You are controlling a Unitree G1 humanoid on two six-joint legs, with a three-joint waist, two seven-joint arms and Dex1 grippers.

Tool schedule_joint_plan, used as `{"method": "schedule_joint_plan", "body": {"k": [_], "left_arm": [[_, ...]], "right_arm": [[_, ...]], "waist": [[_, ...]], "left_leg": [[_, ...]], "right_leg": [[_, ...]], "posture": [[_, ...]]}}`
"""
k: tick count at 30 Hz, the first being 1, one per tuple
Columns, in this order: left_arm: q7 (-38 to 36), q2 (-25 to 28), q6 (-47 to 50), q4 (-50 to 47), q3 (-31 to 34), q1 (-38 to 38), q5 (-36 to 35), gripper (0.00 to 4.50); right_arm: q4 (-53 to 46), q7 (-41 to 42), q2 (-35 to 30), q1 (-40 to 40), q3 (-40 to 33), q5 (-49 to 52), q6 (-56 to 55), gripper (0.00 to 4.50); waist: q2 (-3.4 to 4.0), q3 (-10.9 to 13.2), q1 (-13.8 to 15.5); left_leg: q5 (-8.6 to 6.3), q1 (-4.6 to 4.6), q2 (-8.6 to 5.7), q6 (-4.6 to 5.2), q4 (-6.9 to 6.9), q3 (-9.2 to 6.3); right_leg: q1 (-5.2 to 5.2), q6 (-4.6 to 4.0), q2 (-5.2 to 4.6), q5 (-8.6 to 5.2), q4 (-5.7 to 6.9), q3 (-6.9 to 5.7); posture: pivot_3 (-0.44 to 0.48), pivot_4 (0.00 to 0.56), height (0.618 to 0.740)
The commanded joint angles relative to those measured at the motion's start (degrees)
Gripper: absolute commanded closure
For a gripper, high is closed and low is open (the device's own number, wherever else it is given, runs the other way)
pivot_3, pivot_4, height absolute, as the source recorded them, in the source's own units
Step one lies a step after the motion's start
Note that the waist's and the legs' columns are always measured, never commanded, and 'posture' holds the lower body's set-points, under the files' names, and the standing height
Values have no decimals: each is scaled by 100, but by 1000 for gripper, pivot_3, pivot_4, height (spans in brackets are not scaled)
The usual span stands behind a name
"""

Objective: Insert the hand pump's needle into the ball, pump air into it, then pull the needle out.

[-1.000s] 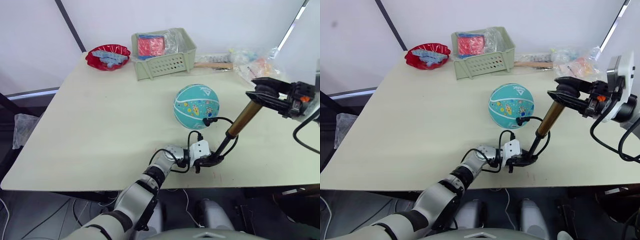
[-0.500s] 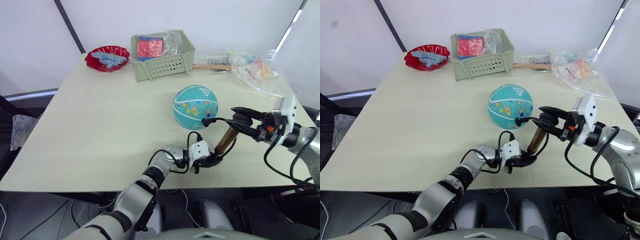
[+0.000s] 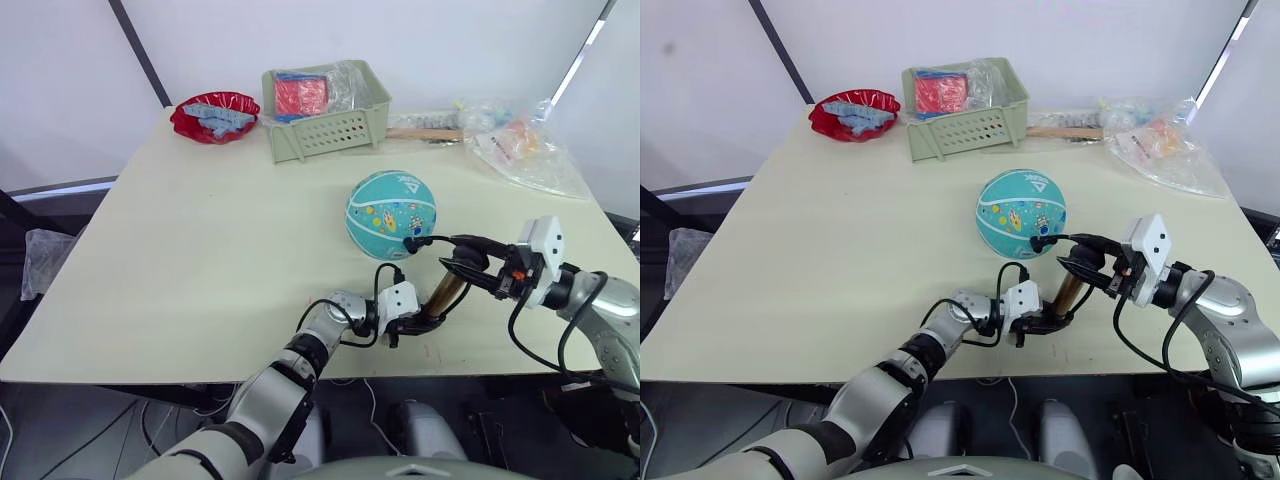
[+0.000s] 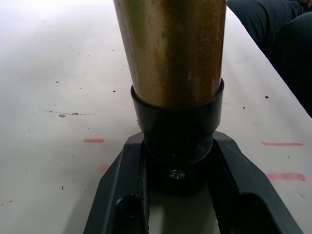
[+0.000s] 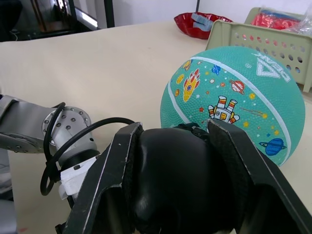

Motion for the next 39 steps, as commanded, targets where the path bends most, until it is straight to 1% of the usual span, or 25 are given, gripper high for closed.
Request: {"method": "schedule_joint_plan", "body": {"k": [1,7,12,18,24,26,28,32,35,39], "left_arm": [[33,192,275,414,-103,255,254,3349],[26,194,264,410,-99,270,256,3349],[20,185,255,420,-97,264,265,3349],[17,178,252,431,-98,254,271,3349],[4,172,258,426,-99,252,269,3349],[2,168,261,426,-100,251,269,3349],[5,156,264,425,-104,247,271,3349],[12,148,260,420,-113,251,274,3349],[20,160,261,424,-107,243,270,3349],[30,167,263,420,-100,246,266,3349]], "right_arm": [[-170,97,-153,-147,-297,378,294,2884],[-368,116,-605,-776,-932,1204,976,2884],[-277,-21,-842,-1286,-1415,1721,1344,2884],[-141,-137,-1068,-1702,-1837,2061,1571,2884],[-128,-271,-1159,-1947,-2006,2244,1666,2884],[-189,-281,-1143,-1856,-1954,2236,1691,2885],[-328,-140,-1096,-1435,-1674,1954,1608,2884],[-433,-41,-911,-904,-1217,1553,1365,2885],[-338,-2,-674,-613,-714,1098,1021,2885],[-161,43,-415,-301,-330,661,648,2885]], "waist": [[0,5,7],[20,27,12],[27,39,11],[33,44,10],[36,45,8],[37,46,9],[37,46,10],[32,39,11],[11,14,0],[7,4,-1]], "left_leg": [[0,-2,0,0,0,0],[0,-8,-8,0,0,-1],[0,-10,-9,0,1,-2],[0,-11,-10,0,1,1],[0,-10,-10,0,1,0],[0,-10,-10,0,1,1],[0,-11,-10,0,1,1],[0,-7,-9,0,1,-2],[0,1,-8,0,1,0],[0,1,-4,0,1,-1]], "right_leg": [[0,0,0,0,0,0],[-3,-1,-6,1,0,1],[-4,0,-7,1,0,0],[-4,0,-7,1,0,3],[-4,0,-7,1,0,4],[-4,0,-7,2,0,5],[-4,0,-7,2,0,5],[-1,2,-6,0,0,3],[1,8,-5,-3,0,6],[2,8,-2,-3,0,3]], "posture": [[0,150,735],[0,150,735],[0,150,735],[0,150,735],[0,150,735],[0,150,735],[0,150,735],[0,150,735],[0,150,735],[0,150,735]]}}
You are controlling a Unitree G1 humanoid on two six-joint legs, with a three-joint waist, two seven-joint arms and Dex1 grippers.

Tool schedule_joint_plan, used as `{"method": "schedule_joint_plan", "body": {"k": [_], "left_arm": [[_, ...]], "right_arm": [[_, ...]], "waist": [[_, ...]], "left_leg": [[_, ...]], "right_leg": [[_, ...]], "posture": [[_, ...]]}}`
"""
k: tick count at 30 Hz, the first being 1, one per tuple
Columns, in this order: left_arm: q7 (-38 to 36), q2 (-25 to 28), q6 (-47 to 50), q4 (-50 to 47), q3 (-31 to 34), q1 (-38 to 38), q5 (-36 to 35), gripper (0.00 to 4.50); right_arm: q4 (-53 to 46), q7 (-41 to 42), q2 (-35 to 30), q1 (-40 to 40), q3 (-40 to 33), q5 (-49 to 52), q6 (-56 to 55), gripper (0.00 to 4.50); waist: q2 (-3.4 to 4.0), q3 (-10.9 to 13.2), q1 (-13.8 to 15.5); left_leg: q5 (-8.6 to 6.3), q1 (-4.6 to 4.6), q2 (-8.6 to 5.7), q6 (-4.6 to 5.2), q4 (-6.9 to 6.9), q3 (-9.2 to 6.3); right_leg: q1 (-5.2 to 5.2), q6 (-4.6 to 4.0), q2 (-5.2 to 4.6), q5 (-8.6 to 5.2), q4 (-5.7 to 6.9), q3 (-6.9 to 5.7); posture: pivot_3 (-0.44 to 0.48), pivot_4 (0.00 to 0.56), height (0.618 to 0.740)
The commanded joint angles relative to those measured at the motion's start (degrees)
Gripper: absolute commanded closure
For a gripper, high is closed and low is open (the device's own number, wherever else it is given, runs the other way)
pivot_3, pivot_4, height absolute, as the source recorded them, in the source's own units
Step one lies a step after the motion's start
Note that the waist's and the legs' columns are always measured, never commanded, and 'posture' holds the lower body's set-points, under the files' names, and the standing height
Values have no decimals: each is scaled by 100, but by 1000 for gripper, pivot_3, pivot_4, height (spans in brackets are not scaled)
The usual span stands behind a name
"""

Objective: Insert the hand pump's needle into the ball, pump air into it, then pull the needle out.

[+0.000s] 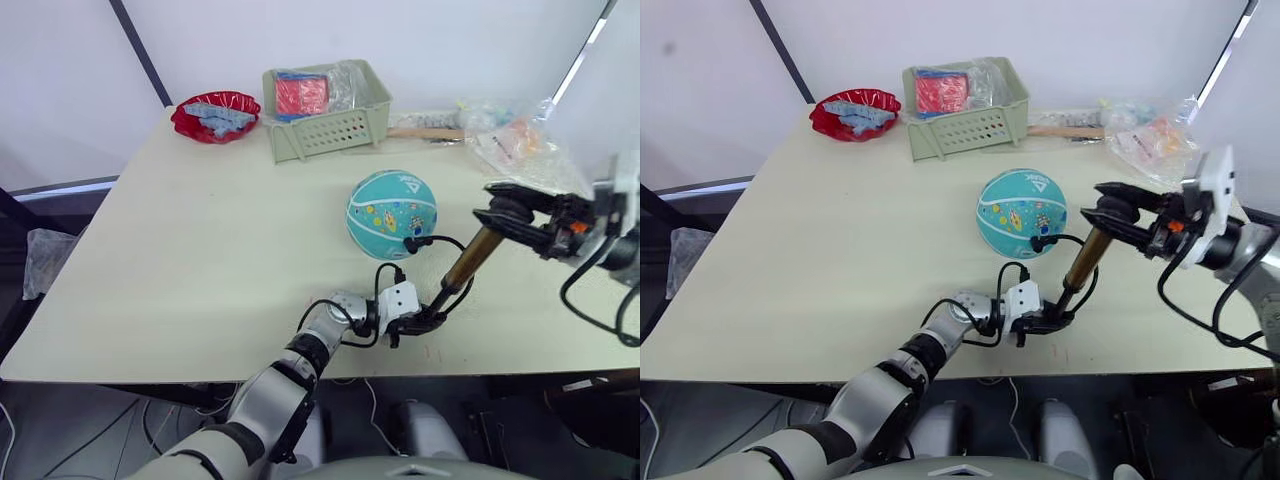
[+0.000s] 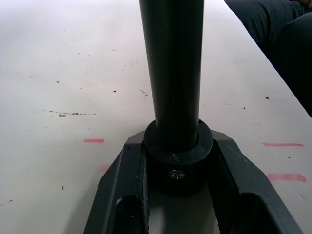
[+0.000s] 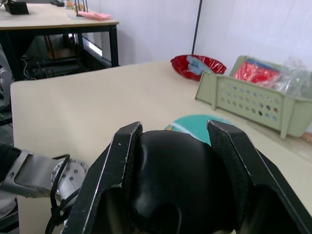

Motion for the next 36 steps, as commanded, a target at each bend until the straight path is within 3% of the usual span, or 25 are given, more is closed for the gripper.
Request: {"method": "schedule_joint_plan", "body": {"k": [1,10,16,26,36], "left_arm": [[31,182,260,425,-109,254,256,3349],[58,209,259,385,-94,296,232,3349],[42,225,268,374,-96,305,225,3349],[34,210,263,384,-110,291,241,3349],[26,191,261,403,-113,284,266,3349]], "right_arm": [[240,80,161,397,558,-584,-257,2885],[527,138,522,990,1080,-1215,-862,2885],[515,86,604,1066,1027,-1233,-923,2885],[-65,-76,390,272,163,-249,-162,2885],[-33,-175,-160,-638,-732,725,546,2885]], "waist": [[-1,-4,-1],[-16,-36,-2],[-17,-37,2],[15,4,6],[22,28,8]], "left_leg": [[0,0,0,0,0,0],[0,3,3,0,-1,0],[0,2,3,0,-1,-1],[0,-7,0,0,-1,0],[0,-9,-2,0,0,1]], "right_leg": [[0,-2,0,1,0,0],[1,-3,3,1,0,-1],[1,-4,3,0,0,-3],[-3,-9,0,4,0,-2],[-4,-7,-1,4,0,-1]], "posture": [[0,150,735],[0,150,735],[0,150,735],[0,150,735],[0,150,735]]}}
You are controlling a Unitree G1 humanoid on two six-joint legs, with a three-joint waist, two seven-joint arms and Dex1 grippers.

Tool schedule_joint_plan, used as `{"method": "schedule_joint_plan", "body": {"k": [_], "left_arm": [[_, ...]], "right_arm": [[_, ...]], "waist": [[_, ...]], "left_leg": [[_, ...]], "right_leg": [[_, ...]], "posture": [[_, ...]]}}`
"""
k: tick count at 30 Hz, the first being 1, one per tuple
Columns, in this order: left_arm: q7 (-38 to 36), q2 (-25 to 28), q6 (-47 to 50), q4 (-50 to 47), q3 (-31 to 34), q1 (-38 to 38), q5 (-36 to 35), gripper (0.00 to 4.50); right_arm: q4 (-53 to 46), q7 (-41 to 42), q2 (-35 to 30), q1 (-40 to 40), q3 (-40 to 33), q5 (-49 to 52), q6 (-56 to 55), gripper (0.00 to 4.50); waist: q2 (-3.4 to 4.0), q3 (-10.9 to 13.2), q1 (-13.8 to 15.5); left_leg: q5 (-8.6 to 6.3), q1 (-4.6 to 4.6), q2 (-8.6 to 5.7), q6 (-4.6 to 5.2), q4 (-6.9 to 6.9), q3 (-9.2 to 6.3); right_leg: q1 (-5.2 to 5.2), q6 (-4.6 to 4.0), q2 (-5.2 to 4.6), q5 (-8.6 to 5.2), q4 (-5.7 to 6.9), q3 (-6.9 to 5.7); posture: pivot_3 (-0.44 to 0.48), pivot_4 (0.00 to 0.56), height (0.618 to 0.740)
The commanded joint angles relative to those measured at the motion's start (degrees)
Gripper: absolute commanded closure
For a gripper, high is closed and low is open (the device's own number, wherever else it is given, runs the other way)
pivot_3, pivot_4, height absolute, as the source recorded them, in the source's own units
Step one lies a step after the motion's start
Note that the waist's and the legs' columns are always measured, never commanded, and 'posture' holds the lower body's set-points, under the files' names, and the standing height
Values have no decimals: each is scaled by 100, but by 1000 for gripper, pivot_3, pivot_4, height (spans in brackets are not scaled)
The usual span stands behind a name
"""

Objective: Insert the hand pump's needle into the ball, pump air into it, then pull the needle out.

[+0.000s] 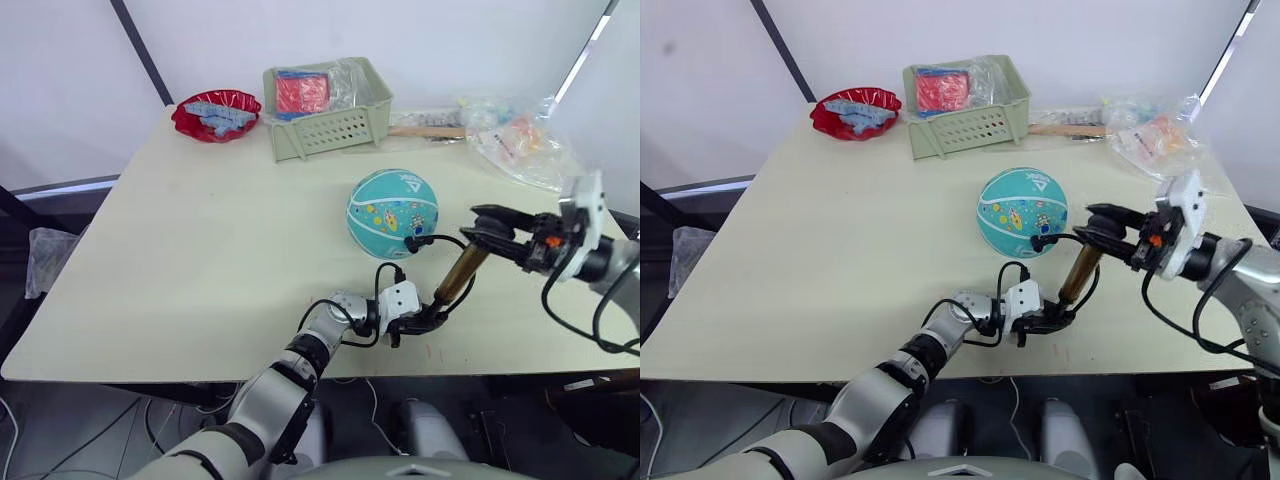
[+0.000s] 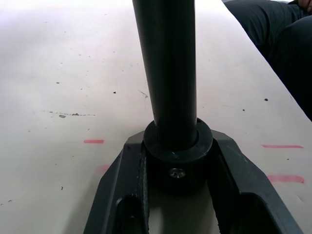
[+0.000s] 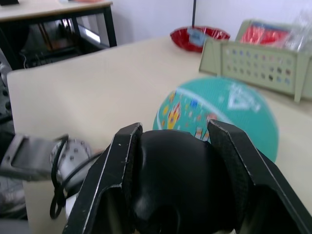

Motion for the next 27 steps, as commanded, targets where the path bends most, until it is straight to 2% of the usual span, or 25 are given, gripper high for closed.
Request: {"method": "schedule_joint_plan", "body": {"k": [1,11,18,27], "left_arm": [[56,202,260,460,-140,257,294,3349],[74,194,245,457,-147,266,301,3349],[75,184,255,474,-140,215,293,3349],[71,213,248,463,-147,241,289,3349]], "right_arm": [[-160,-77,-162,-515,-664,580,53,2885],[72,-261,-474,-1268,-1122,1180,427,2885],[-83,-5,-274,-344,-469,382,63,2885],[167,47,354,725,224,-491,-815,2885]], "waist": [[3,3,1],[18,20,2],[17,17,6],[-35,-32,-6]], "left_leg": [[0,0,0,0,0,0],[0,-3,-2,0,1,1],[0,-5,-6,0,1,2],[0,11,-1,0,1,0]], "right_leg": [[0,0,0,0,0,0],[-2,0,-3,1,0,2],[-3,1,-4,1,0,7],[5,14,0,-7,2,4]], "posture": [[0,150,735],[0,150,735],[0,150,735],[0,150,735]]}}
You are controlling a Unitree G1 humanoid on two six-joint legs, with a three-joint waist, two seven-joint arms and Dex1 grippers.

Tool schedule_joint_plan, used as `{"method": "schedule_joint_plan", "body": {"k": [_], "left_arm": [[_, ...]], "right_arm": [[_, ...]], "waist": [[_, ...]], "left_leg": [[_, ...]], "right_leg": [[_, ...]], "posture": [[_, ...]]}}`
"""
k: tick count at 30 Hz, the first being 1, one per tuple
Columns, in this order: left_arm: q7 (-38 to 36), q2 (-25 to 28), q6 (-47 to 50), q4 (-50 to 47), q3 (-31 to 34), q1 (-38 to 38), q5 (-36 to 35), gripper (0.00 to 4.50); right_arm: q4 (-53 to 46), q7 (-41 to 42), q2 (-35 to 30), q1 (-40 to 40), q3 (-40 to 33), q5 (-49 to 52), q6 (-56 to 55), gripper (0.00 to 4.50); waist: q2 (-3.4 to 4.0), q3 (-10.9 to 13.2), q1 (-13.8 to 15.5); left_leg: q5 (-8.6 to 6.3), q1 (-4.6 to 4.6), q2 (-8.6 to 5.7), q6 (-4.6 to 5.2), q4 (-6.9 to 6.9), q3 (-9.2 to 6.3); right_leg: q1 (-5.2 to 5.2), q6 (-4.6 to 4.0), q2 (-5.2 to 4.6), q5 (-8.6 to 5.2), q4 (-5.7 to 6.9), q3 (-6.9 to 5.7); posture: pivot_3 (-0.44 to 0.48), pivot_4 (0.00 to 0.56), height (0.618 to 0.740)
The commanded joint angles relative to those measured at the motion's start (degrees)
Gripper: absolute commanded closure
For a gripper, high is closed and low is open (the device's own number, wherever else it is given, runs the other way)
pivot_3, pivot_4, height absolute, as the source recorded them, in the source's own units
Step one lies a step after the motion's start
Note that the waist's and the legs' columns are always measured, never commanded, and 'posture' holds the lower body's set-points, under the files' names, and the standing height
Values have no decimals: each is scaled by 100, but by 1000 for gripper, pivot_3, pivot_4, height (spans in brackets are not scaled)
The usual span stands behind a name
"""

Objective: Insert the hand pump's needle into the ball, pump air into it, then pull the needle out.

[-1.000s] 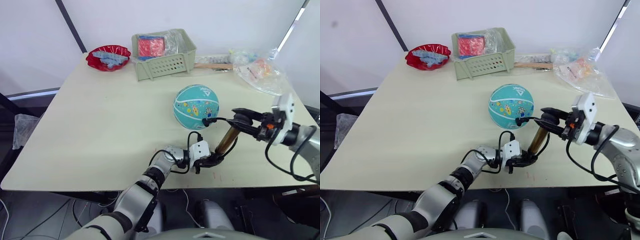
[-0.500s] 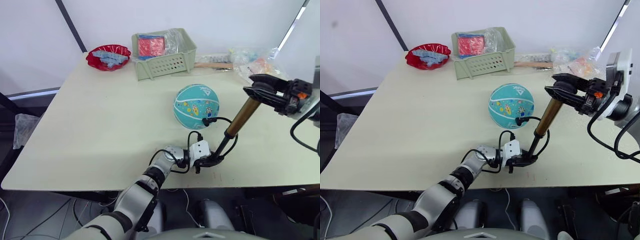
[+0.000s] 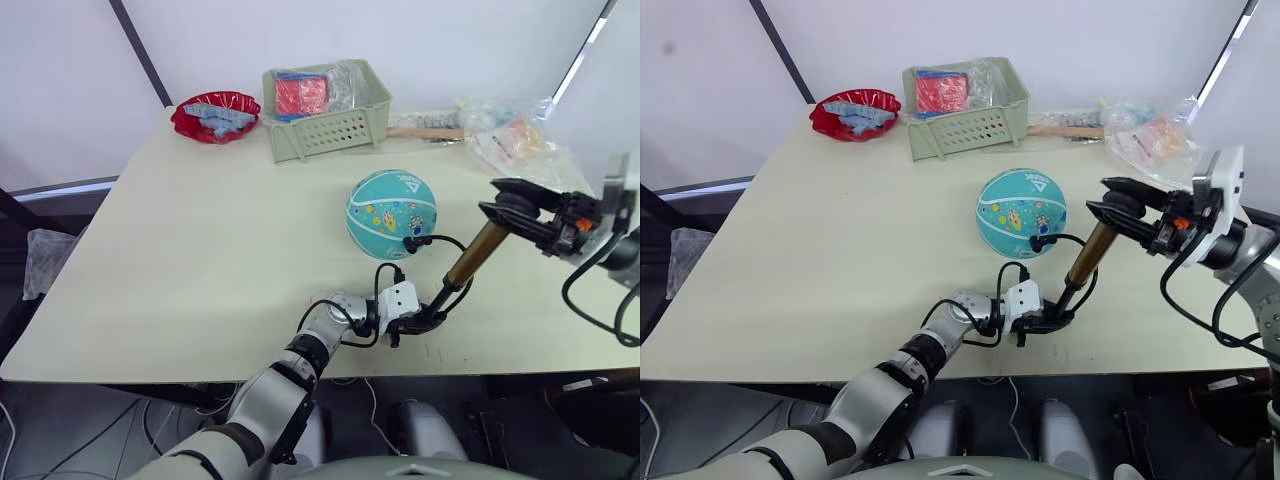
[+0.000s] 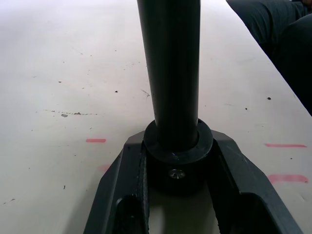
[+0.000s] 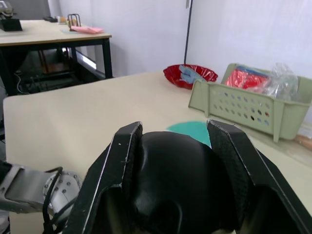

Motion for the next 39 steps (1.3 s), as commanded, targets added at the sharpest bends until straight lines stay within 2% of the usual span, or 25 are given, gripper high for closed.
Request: {"method": "schedule_joint_plan", "body": {"k": [1,8,16,23,27,39], "left_arm": [[-5,204,250,431,-123,253,269,3349],[4,184,246,414,-133,262,261,3349],[8,174,242,417,-137,253,268,3349],[15,170,243,428,-135,247,268,3349],[25,159,225,436,-136,279,279,3349],[71,128,258,569,-91,219,285,3349]], "right_arm": [[204,46,282,547,462,-506,-259,2885],[313,0,904,1148,1024,-959,-727,2885],[499,81,1005,1187,1243,-1391,-984,2885],[348,124,698,448,709,-903,-623,2885],[186,150,363,-112,297,-434,-227,2885],[257,86,-474,-1192,-477,340,475,2885]], "waist": [[-14,-12,3],[-41,-50,-2],[-36,-55,2],[-25,-45,4],[24,2,11],[36,21,17]], "left_leg": [[0,0,2,0,0,-1],[0,3,8,0,-2,-4],[0,6,11,0,-2,-4],[0,1,9,0,-2,-3],[0,-6,1,0,1,0],[0,-10,-5,0,4,-1]], "right_leg": [[0,-1,1,0,0,-1],[1,-7,4,2,0,-7],[3,-11,5,3,0,-9],[1,-16,3,6,0,-9],[-3,-14,-2,7,0,-4],[-3,-12,-4,7,0,-4]], "posture": [[0,150,735],[0,150,735],[0,150,735],[0,150,735],[0,150,735],[0,150,735]]}}
